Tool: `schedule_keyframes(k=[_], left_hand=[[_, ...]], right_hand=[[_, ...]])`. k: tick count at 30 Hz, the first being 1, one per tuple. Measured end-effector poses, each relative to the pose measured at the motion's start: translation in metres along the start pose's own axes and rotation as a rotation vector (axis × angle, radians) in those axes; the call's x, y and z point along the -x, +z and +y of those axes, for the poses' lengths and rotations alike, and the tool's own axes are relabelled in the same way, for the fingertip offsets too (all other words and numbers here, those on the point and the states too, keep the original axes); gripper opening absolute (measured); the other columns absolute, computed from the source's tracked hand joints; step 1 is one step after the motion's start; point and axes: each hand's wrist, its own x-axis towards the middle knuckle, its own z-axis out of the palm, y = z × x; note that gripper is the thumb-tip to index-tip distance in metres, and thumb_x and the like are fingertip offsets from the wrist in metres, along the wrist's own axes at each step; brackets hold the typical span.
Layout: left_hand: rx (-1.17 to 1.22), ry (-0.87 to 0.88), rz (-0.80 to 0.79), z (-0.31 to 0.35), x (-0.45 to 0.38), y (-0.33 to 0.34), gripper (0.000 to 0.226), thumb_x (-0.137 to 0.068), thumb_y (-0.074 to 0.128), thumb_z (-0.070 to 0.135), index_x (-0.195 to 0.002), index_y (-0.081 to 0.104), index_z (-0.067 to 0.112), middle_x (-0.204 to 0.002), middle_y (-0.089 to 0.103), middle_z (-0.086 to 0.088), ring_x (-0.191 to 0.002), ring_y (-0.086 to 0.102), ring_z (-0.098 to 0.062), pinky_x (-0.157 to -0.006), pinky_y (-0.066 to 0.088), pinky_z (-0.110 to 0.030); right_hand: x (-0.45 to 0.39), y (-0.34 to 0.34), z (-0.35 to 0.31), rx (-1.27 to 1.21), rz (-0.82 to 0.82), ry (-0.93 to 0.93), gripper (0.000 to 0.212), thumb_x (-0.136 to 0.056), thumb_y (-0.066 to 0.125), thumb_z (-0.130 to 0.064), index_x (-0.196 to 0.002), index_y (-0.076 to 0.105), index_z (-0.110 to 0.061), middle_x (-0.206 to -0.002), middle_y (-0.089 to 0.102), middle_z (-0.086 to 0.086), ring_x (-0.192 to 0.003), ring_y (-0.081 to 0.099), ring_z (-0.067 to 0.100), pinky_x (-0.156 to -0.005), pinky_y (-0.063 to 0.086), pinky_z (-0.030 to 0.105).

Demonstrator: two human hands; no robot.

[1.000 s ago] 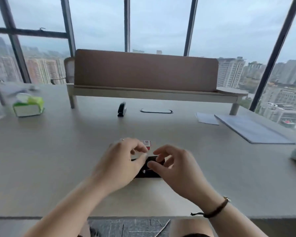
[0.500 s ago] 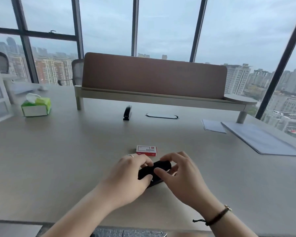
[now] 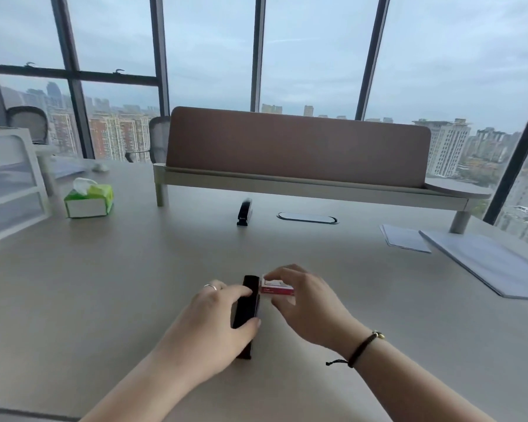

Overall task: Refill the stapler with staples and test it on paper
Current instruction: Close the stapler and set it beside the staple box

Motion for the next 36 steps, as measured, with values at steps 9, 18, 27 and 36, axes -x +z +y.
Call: schedule_keyframes(k=[9,18,27,36], left_hand=[[-0.133,-0.118,0.036,-0.051,-0.077,0.004,0.044,-0.091,0.056,0.037,-0.133,0.055,0.025,-0.111,0.062,-0.003,-0.102,0.060,-0.023,-0.082,0.049,-0.029],[-0.239,-0.131,0.046,-0.108,-0.221,0.025,0.014,-0.096,0.048,0.022,-0.089,0.053,0.011,-0.087,0.053,-0.012,-0.090,0.053,-0.033,-0.069,0.036,-0.033],[-0.106,-0.196,0.138,-0.140,-0.319,0.066,0.045,-0.102,0.031,0.020,-0.144,0.044,0.014,-0.125,0.058,-0.021,-0.120,0.050,-0.037,-0.092,0.043,-0.041],[0.008,-0.285,0.107,-0.145,-0.339,0.078,0.049,-0.102,0.031,0.036,-0.150,0.033,0.025,-0.144,0.048,-0.014,-0.133,0.043,-0.033,-0.104,0.037,-0.042]], right_hand=[[-0.055,0.013,0.049,0.208,-0.005,0.101,0.022,-0.090,0.057,-0.038,-0.109,0.068,-0.036,-0.111,0.063,-0.011,-0.101,0.062,0.018,-0.073,0.049,0.032],[-0.159,0.037,0.091,0.143,0.065,0.175,0.024,-0.089,0.059,-0.029,-0.109,0.071,-0.031,-0.111,0.066,-0.003,-0.103,0.063,0.023,-0.077,0.048,0.031],[-0.248,0.059,0.135,0.087,0.176,0.219,0.025,-0.090,0.058,-0.027,-0.111,0.072,-0.028,-0.121,0.071,-0.002,-0.115,0.062,0.022,-0.092,0.050,0.031],[-0.251,0.059,0.142,0.052,0.167,0.198,0.041,-0.090,0.061,-0.021,-0.130,0.062,-0.019,-0.130,0.064,0.006,-0.121,0.058,0.023,-0.102,0.041,0.027]])
